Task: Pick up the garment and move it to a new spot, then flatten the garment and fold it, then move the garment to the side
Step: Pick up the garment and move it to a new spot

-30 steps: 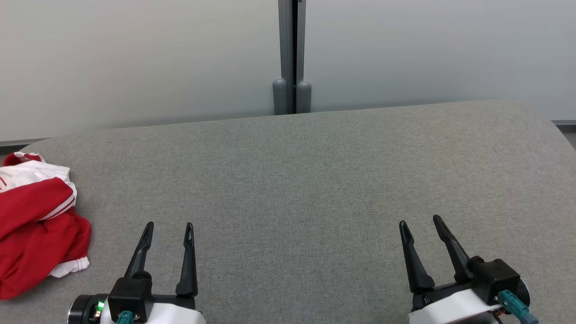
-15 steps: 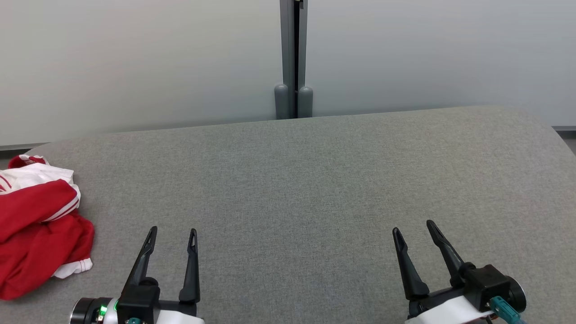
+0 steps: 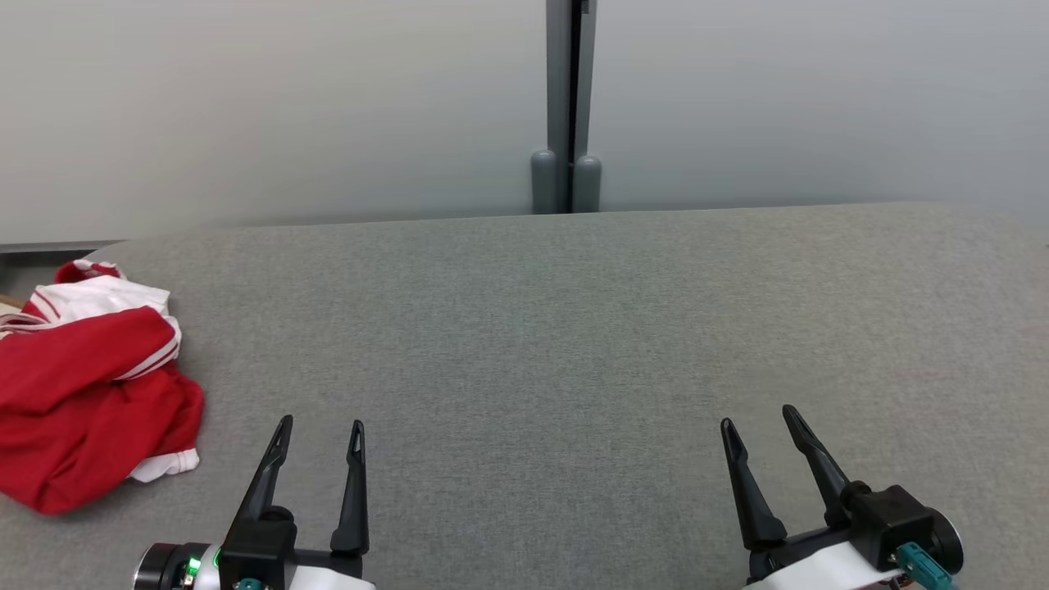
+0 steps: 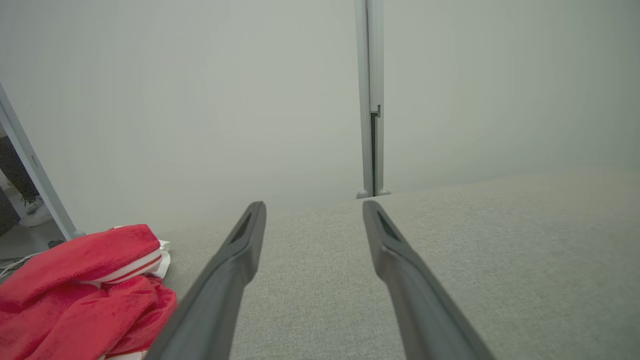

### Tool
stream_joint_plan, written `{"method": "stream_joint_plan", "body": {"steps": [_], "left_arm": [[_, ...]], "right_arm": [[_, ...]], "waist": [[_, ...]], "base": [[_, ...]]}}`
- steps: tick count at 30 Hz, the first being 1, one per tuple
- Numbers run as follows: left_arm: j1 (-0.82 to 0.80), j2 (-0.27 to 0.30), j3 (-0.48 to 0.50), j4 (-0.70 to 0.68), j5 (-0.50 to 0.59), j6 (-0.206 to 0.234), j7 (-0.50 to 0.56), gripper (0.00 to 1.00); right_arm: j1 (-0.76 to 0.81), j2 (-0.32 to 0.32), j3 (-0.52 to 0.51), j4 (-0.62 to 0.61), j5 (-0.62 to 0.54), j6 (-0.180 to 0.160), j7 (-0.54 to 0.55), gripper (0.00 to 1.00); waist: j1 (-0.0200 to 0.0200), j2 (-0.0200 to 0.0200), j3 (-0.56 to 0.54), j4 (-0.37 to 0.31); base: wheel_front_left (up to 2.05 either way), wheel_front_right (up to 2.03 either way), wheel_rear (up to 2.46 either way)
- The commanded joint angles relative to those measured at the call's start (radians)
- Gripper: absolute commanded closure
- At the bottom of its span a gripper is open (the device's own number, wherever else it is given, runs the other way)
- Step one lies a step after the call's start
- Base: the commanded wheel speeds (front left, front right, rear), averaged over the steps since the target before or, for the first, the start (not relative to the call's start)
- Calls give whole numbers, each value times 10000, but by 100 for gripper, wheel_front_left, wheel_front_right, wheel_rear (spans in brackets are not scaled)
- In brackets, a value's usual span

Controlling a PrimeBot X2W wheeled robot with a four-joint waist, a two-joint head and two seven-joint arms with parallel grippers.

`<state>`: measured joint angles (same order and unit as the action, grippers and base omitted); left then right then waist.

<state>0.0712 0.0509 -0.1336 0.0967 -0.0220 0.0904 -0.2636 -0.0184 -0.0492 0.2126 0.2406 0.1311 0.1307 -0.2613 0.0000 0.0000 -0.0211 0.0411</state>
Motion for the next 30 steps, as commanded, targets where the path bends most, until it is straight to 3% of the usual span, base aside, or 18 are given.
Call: {"method": "stream_joint_plan", "body": {"steps": [1,16,21,30], "left_arm": [[-121,28,5,22,-40,34,-16,0],[314,16,303,35,-104,90,-12,0],[161,8,421,3,-103,-2,-10,0],[-2429,165,699,85,-378,-828,-10,0]], "right_arm": [[108,-24,3,-21,0,0,-59,0],[421,-21,-29,-16,183,0,-59,0],[430,-27,-113,-53,92,0,-59,0],[127,-44,-544,-13,-443,-3,-59,0]], "waist": [[0,0,13,361],[0,0,-62,3605],[0,0,193,4197],[0,0,1471,4676]], "base": [[0,0,0],[0,0,0],[0,0,0],[0,0,0]]}}
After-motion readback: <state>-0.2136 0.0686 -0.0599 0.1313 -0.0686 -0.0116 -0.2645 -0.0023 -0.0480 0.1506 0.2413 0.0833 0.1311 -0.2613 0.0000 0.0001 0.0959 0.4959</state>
